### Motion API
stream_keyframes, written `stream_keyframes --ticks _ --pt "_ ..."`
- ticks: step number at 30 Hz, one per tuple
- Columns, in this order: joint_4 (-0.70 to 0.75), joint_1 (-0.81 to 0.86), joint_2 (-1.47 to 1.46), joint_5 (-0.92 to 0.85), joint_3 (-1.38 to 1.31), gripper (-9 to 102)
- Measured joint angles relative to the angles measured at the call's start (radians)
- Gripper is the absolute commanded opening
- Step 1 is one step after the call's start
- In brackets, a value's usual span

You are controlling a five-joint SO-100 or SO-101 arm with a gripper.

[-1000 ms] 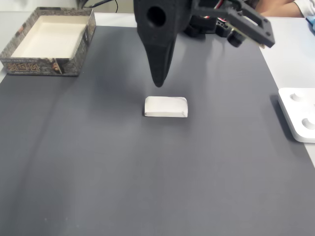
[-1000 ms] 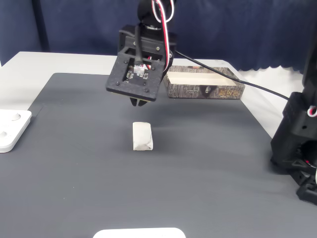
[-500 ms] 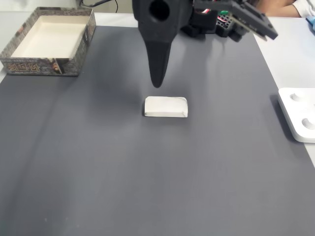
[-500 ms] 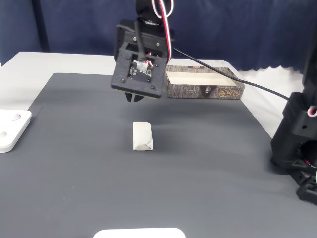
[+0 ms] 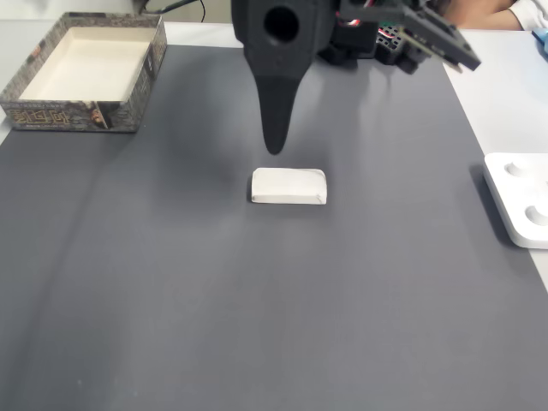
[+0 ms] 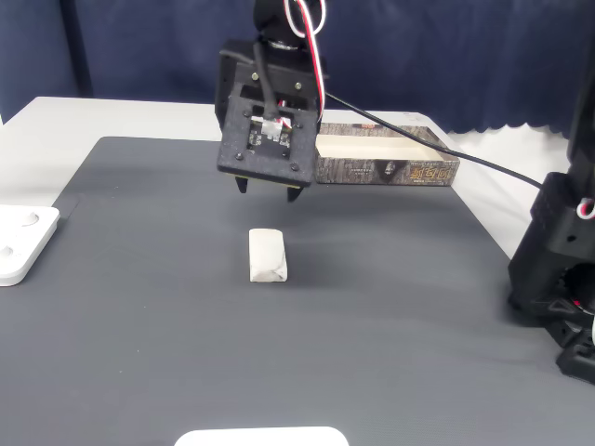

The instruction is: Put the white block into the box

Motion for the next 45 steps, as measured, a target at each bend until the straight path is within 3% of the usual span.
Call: stream_keyframes --ticks 8,45 --pt "-0.071 -0.017 -0.044 0.000 0.000 35" --pt "-0.077 -0.040 -0.150 -0.002 -0.009 33"
